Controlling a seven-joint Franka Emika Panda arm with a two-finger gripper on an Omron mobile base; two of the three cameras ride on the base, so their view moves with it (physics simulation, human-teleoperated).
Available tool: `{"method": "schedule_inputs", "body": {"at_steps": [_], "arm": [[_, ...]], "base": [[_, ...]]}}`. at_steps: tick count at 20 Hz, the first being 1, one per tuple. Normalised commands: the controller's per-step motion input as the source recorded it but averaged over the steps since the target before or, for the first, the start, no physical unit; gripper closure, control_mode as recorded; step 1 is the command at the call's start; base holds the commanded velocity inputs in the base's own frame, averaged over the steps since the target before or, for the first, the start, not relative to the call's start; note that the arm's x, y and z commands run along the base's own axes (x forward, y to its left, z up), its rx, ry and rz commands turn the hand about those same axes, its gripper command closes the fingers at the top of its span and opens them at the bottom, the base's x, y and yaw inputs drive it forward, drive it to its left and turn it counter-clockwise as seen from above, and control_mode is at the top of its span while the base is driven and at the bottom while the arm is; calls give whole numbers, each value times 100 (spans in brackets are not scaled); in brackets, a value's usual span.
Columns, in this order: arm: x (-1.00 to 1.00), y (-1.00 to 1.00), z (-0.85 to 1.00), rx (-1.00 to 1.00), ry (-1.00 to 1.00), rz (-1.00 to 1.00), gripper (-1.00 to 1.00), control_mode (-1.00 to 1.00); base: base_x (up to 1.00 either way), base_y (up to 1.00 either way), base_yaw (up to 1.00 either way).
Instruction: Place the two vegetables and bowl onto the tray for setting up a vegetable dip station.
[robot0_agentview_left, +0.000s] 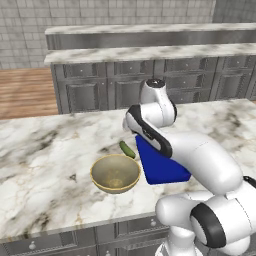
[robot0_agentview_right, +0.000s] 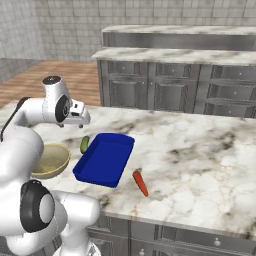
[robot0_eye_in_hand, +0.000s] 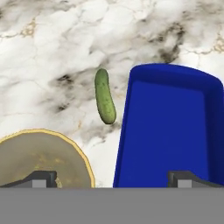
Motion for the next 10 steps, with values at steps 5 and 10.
{"method": "schedule_inputs", "body": {"at_steps": [5,10], "arm": [[17,1,-25,0,0,3,-100,-100],[16,1,-24,0,0,3,-100,-100]], "base": [[0,0,0],[0,0,0]]}}
